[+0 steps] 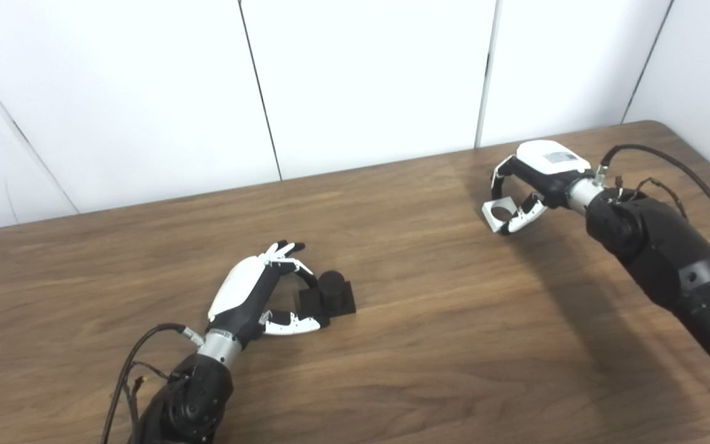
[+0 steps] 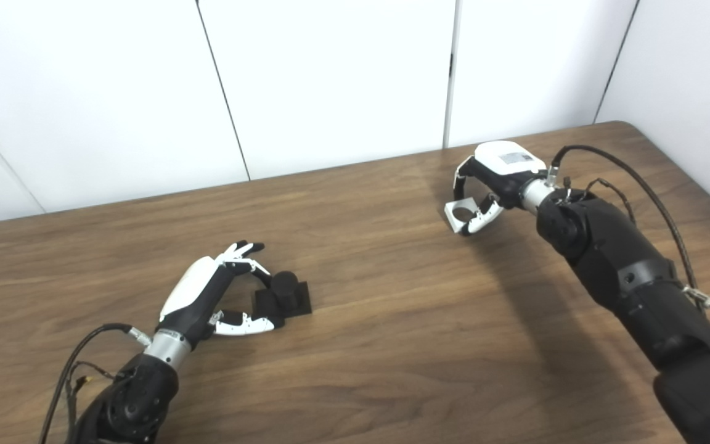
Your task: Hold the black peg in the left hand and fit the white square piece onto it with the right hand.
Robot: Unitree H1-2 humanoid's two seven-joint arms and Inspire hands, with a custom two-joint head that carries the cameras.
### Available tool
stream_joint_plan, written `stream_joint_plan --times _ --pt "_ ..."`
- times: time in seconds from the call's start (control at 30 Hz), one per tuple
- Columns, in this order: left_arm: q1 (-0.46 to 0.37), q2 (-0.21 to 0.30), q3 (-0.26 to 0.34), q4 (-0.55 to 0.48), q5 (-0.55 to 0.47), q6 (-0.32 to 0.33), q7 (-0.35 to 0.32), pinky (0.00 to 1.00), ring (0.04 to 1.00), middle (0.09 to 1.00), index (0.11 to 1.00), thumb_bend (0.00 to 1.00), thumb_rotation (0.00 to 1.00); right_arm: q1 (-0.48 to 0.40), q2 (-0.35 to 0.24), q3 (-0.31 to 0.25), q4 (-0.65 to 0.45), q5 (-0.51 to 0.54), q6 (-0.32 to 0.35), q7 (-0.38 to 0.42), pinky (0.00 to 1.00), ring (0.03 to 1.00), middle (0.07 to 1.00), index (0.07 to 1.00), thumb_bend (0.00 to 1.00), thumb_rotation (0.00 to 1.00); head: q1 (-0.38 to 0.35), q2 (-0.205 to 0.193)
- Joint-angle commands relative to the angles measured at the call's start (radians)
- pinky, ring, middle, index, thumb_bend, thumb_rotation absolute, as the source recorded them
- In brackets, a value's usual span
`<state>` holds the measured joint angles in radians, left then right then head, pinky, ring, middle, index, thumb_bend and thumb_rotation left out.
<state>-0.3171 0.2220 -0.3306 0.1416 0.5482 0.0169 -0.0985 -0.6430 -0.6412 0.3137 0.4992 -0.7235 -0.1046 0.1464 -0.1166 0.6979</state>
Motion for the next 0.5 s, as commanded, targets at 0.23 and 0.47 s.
stream_joint_plan --times 0.23,0.47 --pt "0.0 0.03 -0.003 0.004 0.031 0.018 -0.013 0.99 1.0 0.935 0.493 0.52 0.08 0.0 -0.032 -0.03 -0.086 -0.026 -0.054 -0.103 0.71 0.799 0.764 0.484 0.52 0.13 0.006 0.001" --pt "-0.001 0.024 -0.006 -0.003 0.029 0.026 -0.018 1.0 1.0 0.939 0.493 0.52 0.08 0.027 -0.017 -0.071 -0.2 -0.028 -0.032 -0.121 0.78 0.833 0.769 0.483 0.52 0.13 0.006 0.004"
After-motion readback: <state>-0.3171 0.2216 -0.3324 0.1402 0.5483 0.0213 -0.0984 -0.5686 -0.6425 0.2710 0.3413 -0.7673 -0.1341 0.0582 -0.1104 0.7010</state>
